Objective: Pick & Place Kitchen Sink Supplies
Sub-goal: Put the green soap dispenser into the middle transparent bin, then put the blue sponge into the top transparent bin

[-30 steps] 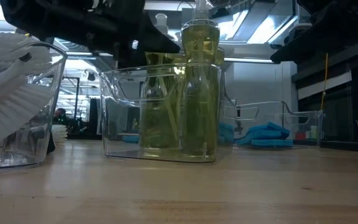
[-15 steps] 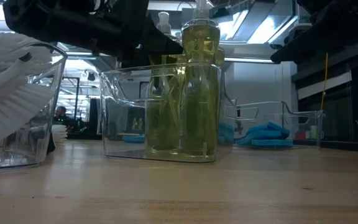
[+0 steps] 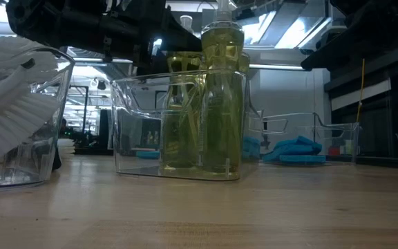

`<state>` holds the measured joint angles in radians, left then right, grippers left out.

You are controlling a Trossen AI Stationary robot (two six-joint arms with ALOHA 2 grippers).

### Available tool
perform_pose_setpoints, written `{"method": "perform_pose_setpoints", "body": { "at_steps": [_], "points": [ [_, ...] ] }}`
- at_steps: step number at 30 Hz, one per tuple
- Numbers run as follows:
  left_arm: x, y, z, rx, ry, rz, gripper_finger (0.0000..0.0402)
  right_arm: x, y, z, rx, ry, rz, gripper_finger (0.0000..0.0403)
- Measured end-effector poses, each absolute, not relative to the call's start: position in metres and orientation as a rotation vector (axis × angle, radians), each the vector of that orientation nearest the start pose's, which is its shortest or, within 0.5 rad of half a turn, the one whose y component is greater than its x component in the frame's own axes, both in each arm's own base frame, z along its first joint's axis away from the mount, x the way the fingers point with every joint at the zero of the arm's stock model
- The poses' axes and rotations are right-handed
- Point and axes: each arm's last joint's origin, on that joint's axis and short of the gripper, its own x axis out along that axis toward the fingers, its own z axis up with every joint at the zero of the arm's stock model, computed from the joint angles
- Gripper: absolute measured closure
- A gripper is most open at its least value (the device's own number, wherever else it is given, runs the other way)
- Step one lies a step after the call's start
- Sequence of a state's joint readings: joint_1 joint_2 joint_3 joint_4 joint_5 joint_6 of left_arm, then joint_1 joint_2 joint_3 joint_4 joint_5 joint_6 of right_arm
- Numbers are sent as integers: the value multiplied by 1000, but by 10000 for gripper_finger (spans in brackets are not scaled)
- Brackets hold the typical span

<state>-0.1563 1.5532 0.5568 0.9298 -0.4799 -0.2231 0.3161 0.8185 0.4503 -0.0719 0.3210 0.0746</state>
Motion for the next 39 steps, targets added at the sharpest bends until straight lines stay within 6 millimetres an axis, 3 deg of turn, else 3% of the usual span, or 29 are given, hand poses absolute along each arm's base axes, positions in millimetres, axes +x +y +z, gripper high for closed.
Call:
{"method": "perform_pose_setpoints", "body": {
  "at_steps": [7, 16, 31, 39],
  "points": [
    [290, -31, 188, -188, 31, 357, 24, 170, 46, 223, -65, 417, -20, 141],
    [287, -32, 191, -95, 85, 303, 27, 170, 46, 223, -66, 420, -20, 141],
    [259, -28, 228, -83, 106, 309, 28, 170, 46, 222, -69, 430, -20, 141],
    [237, -20, 258, -38, -3, 484, 28, 169, 46, 221, -75, 446, -21, 141]
  ]
}}
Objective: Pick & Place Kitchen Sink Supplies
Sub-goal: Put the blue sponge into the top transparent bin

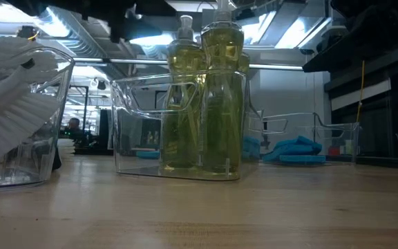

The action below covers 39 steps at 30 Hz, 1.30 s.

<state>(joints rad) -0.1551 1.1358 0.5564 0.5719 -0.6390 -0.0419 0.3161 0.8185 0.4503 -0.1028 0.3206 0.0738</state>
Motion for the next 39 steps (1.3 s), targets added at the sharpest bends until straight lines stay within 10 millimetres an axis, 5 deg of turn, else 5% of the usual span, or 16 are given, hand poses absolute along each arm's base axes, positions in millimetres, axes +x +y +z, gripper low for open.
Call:
{"method": "perform_pose_setpoints", "body": {
  "at_steps": [10, 24, 39],
  "points": [
    [225, 20, 264, -127, -34, 782, 28, 169, 46, 221, -77, 446, -20, 141],
    [217, 91, 229, -342, 212, 774, 52, 169, 46, 221, -77, 442, -20, 141],
    [268, 150, 232, -417, 646, 882, 62, 170, 46, 223, -74, 424, -19, 141]
  ]
}}
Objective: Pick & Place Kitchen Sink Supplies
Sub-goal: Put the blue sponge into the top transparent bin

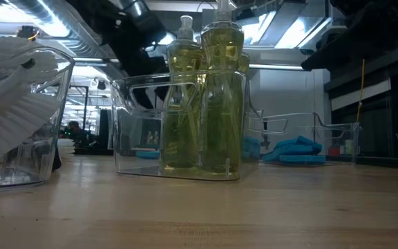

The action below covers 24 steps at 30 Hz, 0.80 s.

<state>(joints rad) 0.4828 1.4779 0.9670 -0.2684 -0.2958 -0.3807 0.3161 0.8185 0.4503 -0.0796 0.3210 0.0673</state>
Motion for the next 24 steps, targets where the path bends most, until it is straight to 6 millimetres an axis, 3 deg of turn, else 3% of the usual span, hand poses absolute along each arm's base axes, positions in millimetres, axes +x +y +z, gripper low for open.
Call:
{"method": "perform_pose_setpoints", "body": {
  "at_steps": [4, 17, 24],
  "points": [
    [268, 167, 227, -456, 712, 941, 62, 170, 46, 223, -74, 425, -19, 141],
    [258, 206, 178, -590, 864, 1022, 62, 170, 46, 223, -75, 425, -19, 141],
    [264, 216, 171, -588, 861, 1048, 61, 170, 46, 223, -74, 424, -19, 141]
  ]
}}
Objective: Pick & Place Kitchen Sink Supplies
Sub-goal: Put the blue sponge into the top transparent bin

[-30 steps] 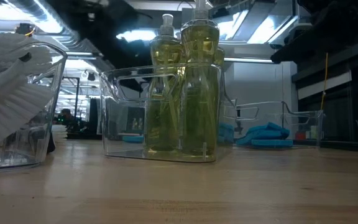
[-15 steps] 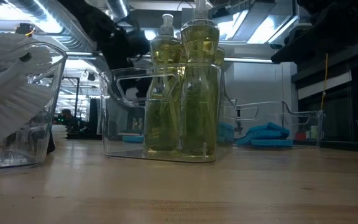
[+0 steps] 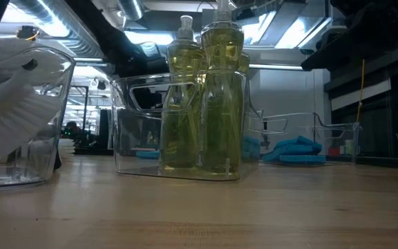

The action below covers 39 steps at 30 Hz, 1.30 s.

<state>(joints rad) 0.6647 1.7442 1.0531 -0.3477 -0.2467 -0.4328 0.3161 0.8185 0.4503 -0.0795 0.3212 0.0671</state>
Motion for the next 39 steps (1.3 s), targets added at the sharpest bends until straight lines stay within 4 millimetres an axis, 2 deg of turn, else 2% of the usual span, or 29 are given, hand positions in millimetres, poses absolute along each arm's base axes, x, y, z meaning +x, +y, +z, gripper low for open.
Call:
{"method": "perform_pose_setpoints", "body": {
  "at_steps": [6, 10, 16, 20, 26, 32, 39],
  "points": [
    [270, 219, 179, -580, 843, 1003, 61, 170, 46, 223, -75, 425, -19, 141],
    [277, 212, 179, -520, 884, 913, 64, 170, 46, 223, -84, 425, -17, 141],
    [288, 201, 162, -451, 965, 920, 77, 170, 46, 223, -97, 425, -15, 141],
    [289, 203, 147, -413, 1012, 987, 85, 170, 46, 223, -95, 422, -15, 141],
    [285, 212, 132, -476, 1039, 1001, 103, 170, 46, 223, -87, 417, -16, 141],
    [285, 214, 125, -484, 1063, 985, 148, 170, 46, 224, -90, 417, -15, 141],
    [285, 214, 123, -479, 1077, 953, 241, 170, 46, 223, -87, 418, -16, 141]
  ]
}}
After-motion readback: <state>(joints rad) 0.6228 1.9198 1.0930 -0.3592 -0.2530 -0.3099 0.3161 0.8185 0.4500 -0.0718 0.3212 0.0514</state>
